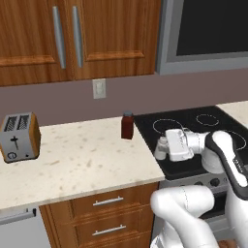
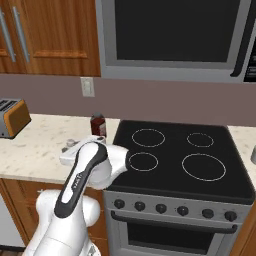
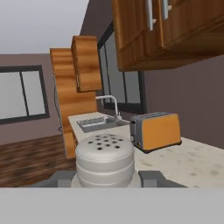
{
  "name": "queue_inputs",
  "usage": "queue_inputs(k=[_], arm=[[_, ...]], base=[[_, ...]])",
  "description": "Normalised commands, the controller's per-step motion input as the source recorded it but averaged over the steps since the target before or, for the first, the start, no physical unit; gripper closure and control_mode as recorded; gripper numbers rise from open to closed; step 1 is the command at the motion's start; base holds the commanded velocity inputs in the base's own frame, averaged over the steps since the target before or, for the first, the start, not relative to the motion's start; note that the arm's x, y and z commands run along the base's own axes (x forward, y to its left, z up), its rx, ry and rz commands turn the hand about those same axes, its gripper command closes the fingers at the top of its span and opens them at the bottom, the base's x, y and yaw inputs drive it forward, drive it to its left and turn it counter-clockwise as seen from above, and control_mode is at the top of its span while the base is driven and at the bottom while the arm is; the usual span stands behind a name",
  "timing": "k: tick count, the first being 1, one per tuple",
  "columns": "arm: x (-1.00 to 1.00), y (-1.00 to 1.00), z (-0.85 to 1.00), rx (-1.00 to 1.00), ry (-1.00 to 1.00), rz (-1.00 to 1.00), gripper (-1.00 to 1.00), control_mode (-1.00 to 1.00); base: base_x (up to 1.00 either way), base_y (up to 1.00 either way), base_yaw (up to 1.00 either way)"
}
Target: Collect the paprika, mayonnaise, and shaker from the cabinet and place them next to the stove.
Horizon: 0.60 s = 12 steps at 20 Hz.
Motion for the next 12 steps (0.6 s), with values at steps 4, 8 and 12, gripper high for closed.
queue_inputs(k=[4, 8, 12], arm=[[0.44, -0.05, -0.58, 0.0, 0.06, 0.11, 1.0, -1.0], [0.47, -0.08, -0.44, 0.0, 0.06, 0.09, 1.0, -1.0], [0.45, -0.15, -0.22, 0.0, 0.03, 0.05, 1.0, -1.0]], base=[[0.0, 0.0, 0.0], [0.0, 0.0, 0.0], [0.0, 0.0, 0.0]])
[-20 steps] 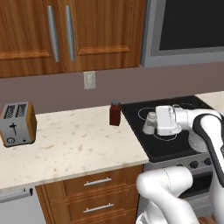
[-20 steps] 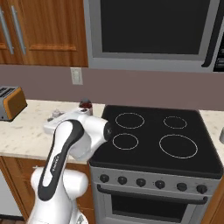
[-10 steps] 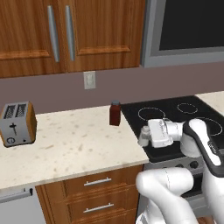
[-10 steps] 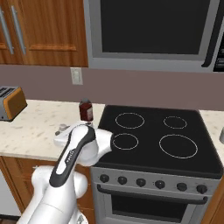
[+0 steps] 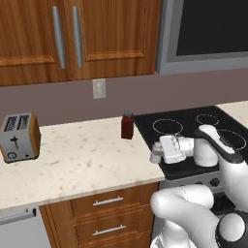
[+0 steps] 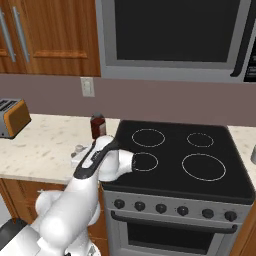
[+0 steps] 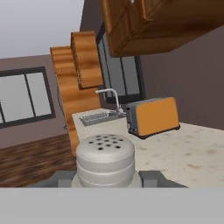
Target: Collect the paprika, mayonnaise, and shaker from the cabinet and place them next to the stove.
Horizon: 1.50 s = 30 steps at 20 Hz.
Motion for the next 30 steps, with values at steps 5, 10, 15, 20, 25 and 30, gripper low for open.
queue_inputs(k=[5, 10, 15, 20, 25, 30], arm=[[0.43, -0.05, -0.17, -0.03, 0.01, 0.02, 1.0, -1.0], [0.42, 0.0, -0.09, -0.08, -0.01, 0.0, 1.0, -1.0], [0.35, 0.0, -0.15, -0.12, -0.08, 0.0, 1.0, -1.0], [0.23, 0.04, -0.27, -0.13, -0.11, 0.0, 1.0, -1.0], [0.24, 0.05, -0.33, -0.04, -0.09, 0.0, 1.0, -1.0], [0.29, 0.0, -0.32, 0.0, -0.03, 0.01, 1.0, -1.0]], base=[[0.0, 0.0, 0.0], [0.0, 0.0, 0.0], [0.0, 0.0, 0.0], [0.0, 0.0, 0.0], [0.0, 0.0, 0.0], [0.0, 0.0, 0.0]])
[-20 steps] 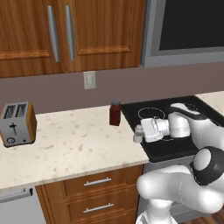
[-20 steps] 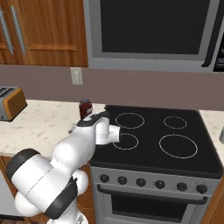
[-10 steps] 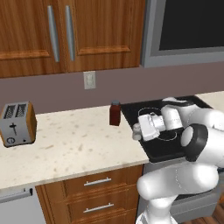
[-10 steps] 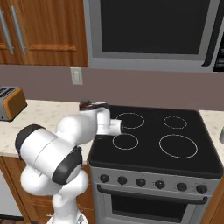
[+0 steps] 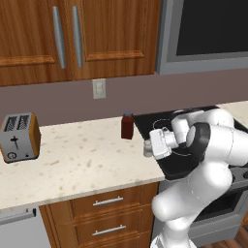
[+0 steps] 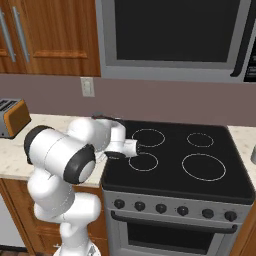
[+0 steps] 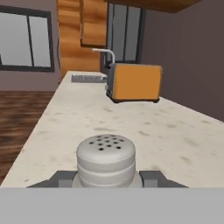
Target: Collect the paprika, mayonnaise, and shaker from the cabinet and place them next to the stove.
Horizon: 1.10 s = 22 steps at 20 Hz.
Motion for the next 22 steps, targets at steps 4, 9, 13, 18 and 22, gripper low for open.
queue_inputs(k=[4, 9, 13, 18, 22], arm=[[0.3, 0.0, -0.31, 0.0, -0.01, 0.04, 1.0, -1.0], [0.3, 0.0, -0.34, 0.0, 0.0, 0.05, 1.0, -1.0], [0.27, 0.0, -0.37, 0.04, -0.01, 0.09, 1.0, -1.0], [0.22, 0.0, -0.41, 0.06, -0.03, 0.12, 1.0, -1.0], [0.17, 0.0, -0.47, 0.04, -0.03, 0.11, -1.0, -1.0]], base=[[0.0, 0.0, 0.0], [0.0, 0.0, 0.0], [0.0, 0.0, 0.0], [0.0, 0.0, 0.0], [0.0, 0.0, 0.0]])
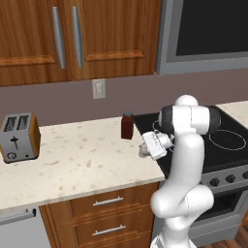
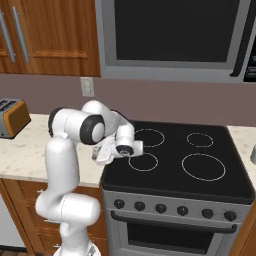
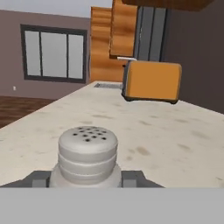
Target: Collect the paprika, mayonnaise, and shaker from the cabinet and place them next to the stove.
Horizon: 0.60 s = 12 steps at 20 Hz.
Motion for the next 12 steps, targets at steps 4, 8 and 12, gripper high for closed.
queue_inputs(k=[4, 8, 12], arm=[[0.01, 0.0, -0.29, 0.03, -0.09, 0.09, -1.0, -1.0], [0.0, 0.0, -0.02, 0.01, -0.13, 0.04, -1.0, -1.0], [0.0, 0.0, 0.05, 0.0, -0.1, 0.0, -1.0, -1.0]], base=[[0.0, 0.0, 0.0], [0.0, 0.0, 0.0], [0.0, 0.0, 0.0]])
